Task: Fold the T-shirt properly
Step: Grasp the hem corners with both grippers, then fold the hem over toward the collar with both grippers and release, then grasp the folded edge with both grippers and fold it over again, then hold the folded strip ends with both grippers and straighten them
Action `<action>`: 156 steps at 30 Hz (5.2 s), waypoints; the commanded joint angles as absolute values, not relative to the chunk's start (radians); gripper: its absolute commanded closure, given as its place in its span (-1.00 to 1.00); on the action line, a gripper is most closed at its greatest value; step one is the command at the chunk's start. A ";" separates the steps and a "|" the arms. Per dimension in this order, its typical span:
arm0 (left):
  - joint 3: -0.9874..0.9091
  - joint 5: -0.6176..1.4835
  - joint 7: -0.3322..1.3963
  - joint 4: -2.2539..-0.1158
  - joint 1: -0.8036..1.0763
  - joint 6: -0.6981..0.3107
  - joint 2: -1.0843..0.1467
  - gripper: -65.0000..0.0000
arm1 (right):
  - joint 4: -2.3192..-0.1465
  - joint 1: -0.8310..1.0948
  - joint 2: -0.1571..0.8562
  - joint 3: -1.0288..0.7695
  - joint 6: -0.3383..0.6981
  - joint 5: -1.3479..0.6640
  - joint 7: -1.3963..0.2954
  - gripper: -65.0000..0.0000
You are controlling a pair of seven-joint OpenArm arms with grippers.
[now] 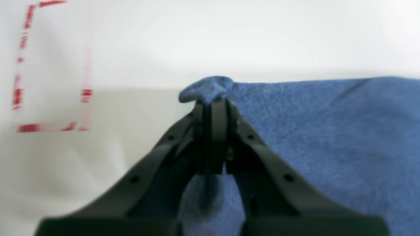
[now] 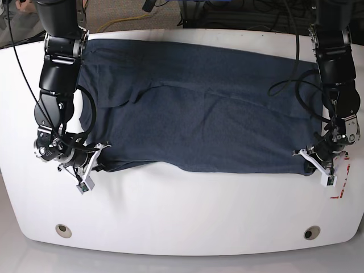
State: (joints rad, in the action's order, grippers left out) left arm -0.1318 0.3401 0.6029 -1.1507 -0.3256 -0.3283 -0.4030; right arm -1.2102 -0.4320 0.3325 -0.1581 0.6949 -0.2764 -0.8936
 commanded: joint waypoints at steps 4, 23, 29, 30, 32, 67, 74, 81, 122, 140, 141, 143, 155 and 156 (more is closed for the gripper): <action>-0.176 0.349 0.634 -1.311 -0.318 -0.328 -0.418 1.00 | -1.383 -0.438 0.357 -0.194 0.698 -0.294 -0.934 1.00; -0.357 0.346 0.743 -1.531 -0.107 -0.427 -0.420 1.00 | -1.728 -0.182 0.351 -0.312 0.698 -0.297 -1.055 1.00; -0.366 0.349 0.743 -1.532 -0.022 -0.429 -0.441 1.00 | -1.830 -0.033 0.289 -0.357 0.698 -0.297 -1.055 1.00; -0.366 0.349 0.743 -1.535 -0.010 -0.429 -0.441 1.00 | -1.844 -0.013 0.277 -0.366 0.698 -0.297 -1.055 1.00; -0.367 0.346 0.743 -1.552 0.019 -0.429 -0.443 1.00 | -1.863 0.022 0.263 -0.380 0.698 -0.297 -1.055 1.00; -0.366 0.349 0.743 -1.629 0.125 -0.429 -0.456 -0.39 | -1.466 -0.271 0.216 -0.294 0.698 -0.449 -1.167 -0.48; -0.361 0.351 0.742 -1.629 0.111 -0.429 -0.455 -0.33 | -1.178 -0.386 0.237 -0.163 0.698 -0.449 -1.017 -0.46; -0.363 0.351 0.742 -1.623 0.108 -0.429 -0.455 -0.33 | -1.063 -0.394 0.240 -0.084 0.698 -0.450 -0.938 -0.45; -0.243 0.344 0.737 -1.521 0.104 -0.429 -0.433 -0.34 | -1.575 0.062 0.278 -0.469 0.698 -0.682 -1.139 0.40; -0.338 0.648 0.745 -1.592 0.107 -0.429 -0.435 -0.38 | -1.886 0.188 0.173 -0.473 0.698 -0.684 -1.213 -0.62; -0.351 0.671 0.753 -1.590 0.107 -0.429 -0.437 -0.42 | -1.870 0.191 0.170 -0.466 0.698 -0.684 -1.208 -0.61; -0.387 0.731 0.800 -1.581 0.105 -0.429 -0.443 -0.59 | -1.807 0.196 0.168 -0.444 0.698 -0.684 -1.190 -0.59; -0.469 0.871 0.878 -1.460 0.120 -0.429 -0.447 -0.79 | -1.586 0.194 0.240 -0.275 0.698 -0.684 -1.013 -0.59; -0.469 0.872 0.878 -1.449 0.133 -0.429 -0.449 -0.79 | -1.584 0.194 0.240 -0.272 0.698 -0.684 -1.012 -0.59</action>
State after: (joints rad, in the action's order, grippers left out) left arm -0.4610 0.8513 0.8925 -1.4517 0.1307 -0.4267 -0.4248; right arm -1.5814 0.1932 0.2310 -0.2764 0.6994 -0.6880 -0.9943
